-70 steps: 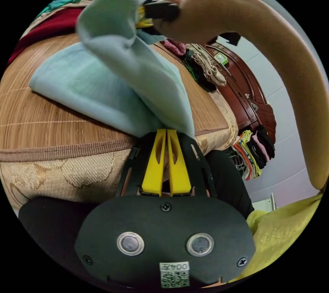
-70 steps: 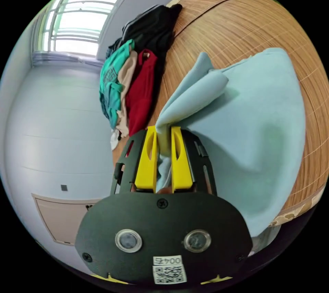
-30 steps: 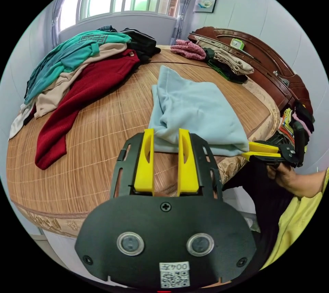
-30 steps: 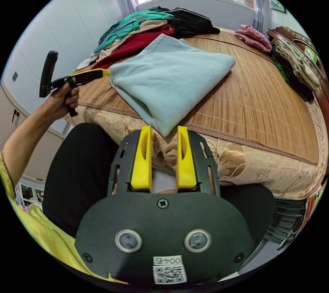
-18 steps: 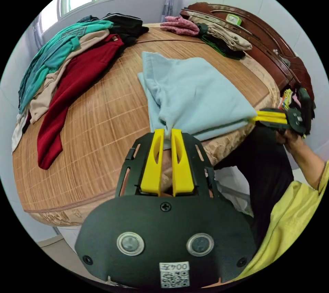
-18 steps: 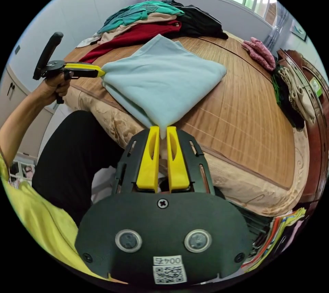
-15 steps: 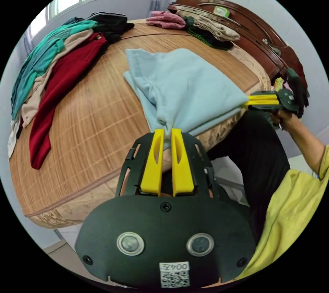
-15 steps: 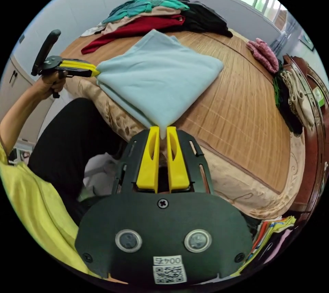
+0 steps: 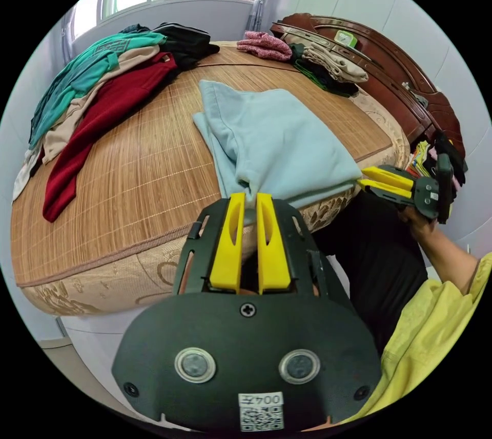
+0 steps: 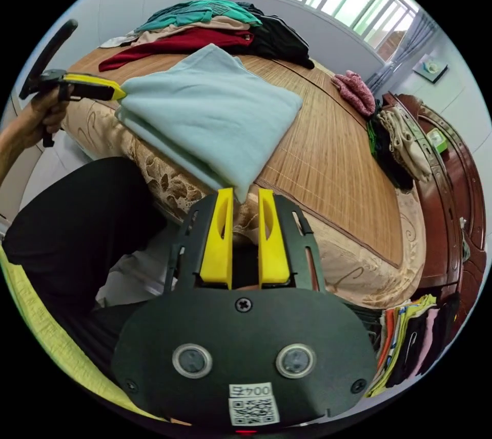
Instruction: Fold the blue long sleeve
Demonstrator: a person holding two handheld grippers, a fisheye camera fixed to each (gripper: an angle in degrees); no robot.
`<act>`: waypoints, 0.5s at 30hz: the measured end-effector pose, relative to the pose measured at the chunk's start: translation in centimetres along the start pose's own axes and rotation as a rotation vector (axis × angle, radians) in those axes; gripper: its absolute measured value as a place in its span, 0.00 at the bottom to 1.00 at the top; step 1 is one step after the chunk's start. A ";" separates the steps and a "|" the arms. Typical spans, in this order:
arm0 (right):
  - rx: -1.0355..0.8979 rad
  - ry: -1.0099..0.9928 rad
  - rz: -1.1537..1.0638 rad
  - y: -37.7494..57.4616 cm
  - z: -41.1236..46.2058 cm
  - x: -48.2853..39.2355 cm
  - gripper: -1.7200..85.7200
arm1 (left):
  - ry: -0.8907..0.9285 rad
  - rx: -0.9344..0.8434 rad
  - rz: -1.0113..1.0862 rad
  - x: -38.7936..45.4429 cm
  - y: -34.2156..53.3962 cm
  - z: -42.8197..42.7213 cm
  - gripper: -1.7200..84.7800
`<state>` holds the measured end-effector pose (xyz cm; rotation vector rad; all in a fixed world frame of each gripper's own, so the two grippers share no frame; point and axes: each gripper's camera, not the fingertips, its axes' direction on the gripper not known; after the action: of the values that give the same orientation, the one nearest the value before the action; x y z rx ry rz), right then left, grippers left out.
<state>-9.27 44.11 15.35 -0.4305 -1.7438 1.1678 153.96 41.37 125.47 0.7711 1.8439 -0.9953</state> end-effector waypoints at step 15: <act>0.028 0.185 -0.115 0.0 -0.4 -3.4 0.07 | -0.010 0.127 -0.031 1.8 -0.4 -4.6 0.04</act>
<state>-7.28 41.86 13.64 -0.4033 -1.5696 1.0358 151.05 45.36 125.32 0.8141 1.8021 -1.1428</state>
